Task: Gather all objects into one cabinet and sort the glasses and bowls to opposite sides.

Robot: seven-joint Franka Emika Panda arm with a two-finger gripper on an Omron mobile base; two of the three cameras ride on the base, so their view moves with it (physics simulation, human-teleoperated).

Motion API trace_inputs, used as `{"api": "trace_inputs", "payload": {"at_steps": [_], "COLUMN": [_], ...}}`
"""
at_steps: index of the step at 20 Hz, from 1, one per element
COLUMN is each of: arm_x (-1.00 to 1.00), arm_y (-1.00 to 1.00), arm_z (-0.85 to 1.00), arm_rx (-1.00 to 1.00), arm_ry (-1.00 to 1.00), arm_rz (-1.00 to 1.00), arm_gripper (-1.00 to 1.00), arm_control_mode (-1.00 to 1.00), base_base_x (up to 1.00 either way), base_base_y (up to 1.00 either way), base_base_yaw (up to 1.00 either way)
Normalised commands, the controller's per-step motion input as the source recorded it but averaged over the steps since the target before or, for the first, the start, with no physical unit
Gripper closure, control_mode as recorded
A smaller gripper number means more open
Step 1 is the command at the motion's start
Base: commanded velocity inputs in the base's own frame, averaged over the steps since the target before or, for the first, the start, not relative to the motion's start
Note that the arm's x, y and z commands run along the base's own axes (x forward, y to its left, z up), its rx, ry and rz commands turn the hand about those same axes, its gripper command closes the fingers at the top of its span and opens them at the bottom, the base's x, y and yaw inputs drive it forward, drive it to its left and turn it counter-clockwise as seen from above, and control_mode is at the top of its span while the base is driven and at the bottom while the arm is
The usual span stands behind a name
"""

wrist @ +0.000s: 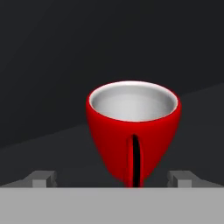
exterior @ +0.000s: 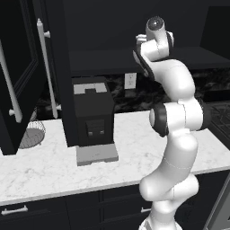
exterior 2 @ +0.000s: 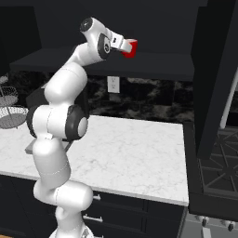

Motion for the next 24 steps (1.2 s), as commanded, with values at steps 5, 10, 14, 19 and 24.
{"api": "trace_inputs", "payload": {"at_steps": [5,10,14,19,24], "arm_x": [0.15,0.12,0.2,0.12,0.0], "arm_y": [-0.01,-0.03,-0.11,-0.08,0.0], "arm_z": [-0.03,-0.07,-0.05,0.0,-0.02], "arm_rx": [0.0,0.0,0.0,0.0,0.0], "arm_ry": [0.0,0.0,0.0,-0.01,-0.01], "arm_rz": [0.0,0.0,0.0,0.0,0.0], "arm_gripper": [-1.0,-1.0,-1.0,-1.0,1.0], "arm_control_mode": [-1.0,-1.0,-1.0,-1.0,-1.0], "base_base_x": [0.0,0.0,0.0,0.0,0.0], "base_base_y": [0.0,0.0,0.0,0.0,0.0], "base_base_yaw": [0.0,0.0,0.0,0.0,0.0]}}
